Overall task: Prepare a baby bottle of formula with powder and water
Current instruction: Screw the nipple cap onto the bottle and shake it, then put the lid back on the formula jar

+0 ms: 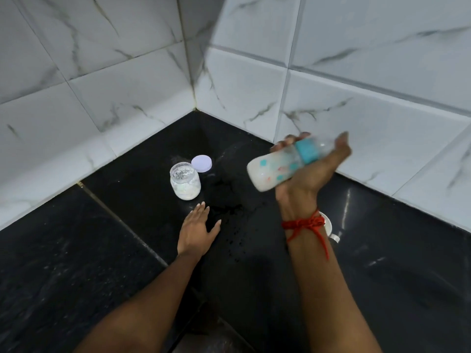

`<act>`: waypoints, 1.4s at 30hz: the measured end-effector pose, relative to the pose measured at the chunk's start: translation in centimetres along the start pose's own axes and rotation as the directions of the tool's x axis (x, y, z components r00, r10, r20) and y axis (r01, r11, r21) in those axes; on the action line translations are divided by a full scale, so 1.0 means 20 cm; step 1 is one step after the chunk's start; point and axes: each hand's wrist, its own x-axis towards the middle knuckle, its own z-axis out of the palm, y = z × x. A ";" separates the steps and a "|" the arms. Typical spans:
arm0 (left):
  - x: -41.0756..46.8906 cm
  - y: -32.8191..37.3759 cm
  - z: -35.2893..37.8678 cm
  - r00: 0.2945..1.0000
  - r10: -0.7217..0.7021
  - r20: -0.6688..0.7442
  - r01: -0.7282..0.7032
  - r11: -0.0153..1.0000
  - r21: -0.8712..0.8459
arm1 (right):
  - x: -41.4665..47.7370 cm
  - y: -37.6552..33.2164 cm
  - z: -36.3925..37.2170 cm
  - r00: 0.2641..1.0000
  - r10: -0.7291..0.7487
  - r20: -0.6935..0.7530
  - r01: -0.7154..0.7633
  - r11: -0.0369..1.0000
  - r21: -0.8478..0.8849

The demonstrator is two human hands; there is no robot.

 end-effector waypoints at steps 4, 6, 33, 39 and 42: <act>-0.01 0.02 0.00 1.000 0.000 -0.007 0.000 1.000 -0.001 | 0.04 -0.06 0.15 0.987 -0.002 0.158 0.001 1.000 0.004; 0.00 0.00 0.00 1.000 0.000 0.001 0.000 1.000 -0.003 | 0.04 -0.06 0.12 0.995 -0.058 0.080 0.054 0.997 0.053; 0.00 0.00 0.01 1.000 -0.002 0.000 0.002 1.000 -0.025 | 0.35 -0.09 -0.03 0.894 -0.004 0.447 0.446 0.085 -0.891; 0.00 0.00 0.00 1.000 0.002 -0.001 -0.002 1.000 -0.013 | 0.54 0.07 -0.20 0.859 0.248 0.448 0.507 -0.289 -0.812; 0.00 0.01 0.00 1.000 0.002 -0.007 -0.002 1.000 -0.012 | 0.57 0.17 -0.27 0.873 0.280 0.400 0.474 -0.288 -0.832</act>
